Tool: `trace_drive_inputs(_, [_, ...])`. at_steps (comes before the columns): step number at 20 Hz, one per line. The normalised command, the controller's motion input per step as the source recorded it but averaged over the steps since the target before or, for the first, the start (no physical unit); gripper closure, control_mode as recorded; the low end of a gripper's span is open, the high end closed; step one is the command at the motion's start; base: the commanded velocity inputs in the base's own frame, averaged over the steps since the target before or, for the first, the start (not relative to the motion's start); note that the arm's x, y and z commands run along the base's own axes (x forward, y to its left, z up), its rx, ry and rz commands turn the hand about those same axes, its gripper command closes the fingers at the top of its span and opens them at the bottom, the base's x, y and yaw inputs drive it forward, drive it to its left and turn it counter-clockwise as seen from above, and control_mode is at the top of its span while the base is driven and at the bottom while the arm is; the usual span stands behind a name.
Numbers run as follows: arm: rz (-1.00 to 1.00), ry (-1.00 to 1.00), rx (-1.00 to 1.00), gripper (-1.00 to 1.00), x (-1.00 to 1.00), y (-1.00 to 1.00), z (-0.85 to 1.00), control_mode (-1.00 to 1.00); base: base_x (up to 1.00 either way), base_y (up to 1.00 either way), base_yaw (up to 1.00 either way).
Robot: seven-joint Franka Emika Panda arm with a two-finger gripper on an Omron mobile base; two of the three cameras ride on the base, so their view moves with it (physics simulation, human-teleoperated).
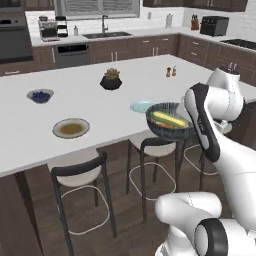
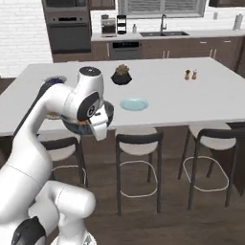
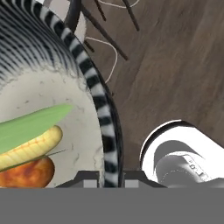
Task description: Pick the chicken drumstick and corn from their plates and place them in the bowl. Then put the bowl in the fridge.
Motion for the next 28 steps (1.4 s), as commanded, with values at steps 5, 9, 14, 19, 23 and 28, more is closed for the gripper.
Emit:
trace_drive_inputs(5, [0.0,0.0,0.0,1.0,0.0,0.0,0.0,1.0,0.0,-0.24,-0.91])
trace_drive_inputs(9, [0.0,0.0,0.0,1.0,0.0,0.0,0.0,1.0,0.0,-0.11,-0.94])
trace_drive_inputs(14, [0.0,0.0,0.0,1.0,0.0,0.0,0.0,1.0,0.02,-0.1,-0.92])
trace_drive_inputs(19, [0.0,0.0,0.0,1.0,0.0,0.0,0.0,1.0,0.63,0.0,-0.72])
trace_drive_inputs(23, [0.0,0.0,0.0,1.0,0.0,0.0,0.0,1.0,1.0,0.09,-0.44])
trace_drive_inputs(28, [0.0,0.0,0.0,1.0,0.0,0.0,0.0,1.0,1.0,0.26,-0.2])
